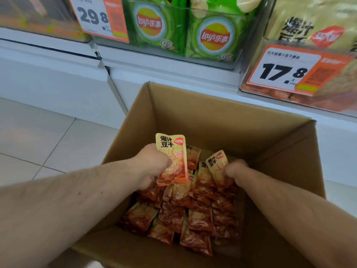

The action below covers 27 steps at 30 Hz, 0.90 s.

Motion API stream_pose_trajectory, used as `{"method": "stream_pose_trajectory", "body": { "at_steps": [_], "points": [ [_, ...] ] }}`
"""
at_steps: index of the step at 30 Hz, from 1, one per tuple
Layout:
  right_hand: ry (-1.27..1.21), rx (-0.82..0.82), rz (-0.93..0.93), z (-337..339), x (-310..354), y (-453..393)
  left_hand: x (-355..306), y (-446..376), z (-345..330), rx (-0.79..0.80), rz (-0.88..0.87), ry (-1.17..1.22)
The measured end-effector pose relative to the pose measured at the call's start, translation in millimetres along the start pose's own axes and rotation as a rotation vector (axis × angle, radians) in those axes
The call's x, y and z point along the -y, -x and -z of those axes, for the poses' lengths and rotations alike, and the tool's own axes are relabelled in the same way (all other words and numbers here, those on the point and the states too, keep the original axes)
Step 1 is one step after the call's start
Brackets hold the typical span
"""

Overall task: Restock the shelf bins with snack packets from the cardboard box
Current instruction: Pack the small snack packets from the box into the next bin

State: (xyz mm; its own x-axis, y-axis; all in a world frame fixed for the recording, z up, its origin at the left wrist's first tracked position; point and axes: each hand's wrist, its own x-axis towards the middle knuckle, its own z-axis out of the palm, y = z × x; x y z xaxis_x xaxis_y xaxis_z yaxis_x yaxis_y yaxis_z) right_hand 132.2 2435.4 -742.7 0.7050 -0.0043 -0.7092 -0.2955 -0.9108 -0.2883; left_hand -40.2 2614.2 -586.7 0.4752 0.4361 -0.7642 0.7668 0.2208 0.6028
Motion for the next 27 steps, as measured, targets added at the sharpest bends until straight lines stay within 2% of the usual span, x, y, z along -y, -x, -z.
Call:
{"method": "stream_pose_trajectory", "body": {
  "at_steps": [4, 7, 9, 13, 16, 18, 22, 27],
  "points": [
    [-0.134, 0.127, 0.088, 32.8, 10.0, 47.4, -0.1, 5.0, 1.7, -0.04, 0.001, 0.113],
    [-0.341, 0.312, 0.169, 71.4, 20.1, 95.5, -1.1, 11.1, 4.1, -0.118, -0.049, 0.227],
    [-0.468, 0.415, 0.237, 95.9, 25.0, 127.9, -6.1, 21.2, 3.3, -0.107, -0.098, 0.283],
    [-0.552, 0.512, 0.38, 129.0, 31.1, 190.4, -21.5, 52.7, -8.9, 0.127, -0.197, 0.383],
    [-0.576, 0.542, 0.463, 136.7, 30.3, 218.6, -31.2, 74.8, -20.8, 0.303, -0.277, 0.365],
    [-0.56, 0.505, 0.493, 137.9, 28.3, 226.1, -35.8, 85.4, -25.8, 0.381, -0.322, 0.334],
    [-0.555, 0.311, 0.499, 140.7, 27.4, 232.9, -41.4, 99.2, -28.9, 0.43, -0.392, 0.304],
    [-0.511, 0.151, 0.56, 139.6, 25.9, 245.1, -40.5, 105.7, -35.7, 0.373, -0.548, 0.208]
  ]
}}
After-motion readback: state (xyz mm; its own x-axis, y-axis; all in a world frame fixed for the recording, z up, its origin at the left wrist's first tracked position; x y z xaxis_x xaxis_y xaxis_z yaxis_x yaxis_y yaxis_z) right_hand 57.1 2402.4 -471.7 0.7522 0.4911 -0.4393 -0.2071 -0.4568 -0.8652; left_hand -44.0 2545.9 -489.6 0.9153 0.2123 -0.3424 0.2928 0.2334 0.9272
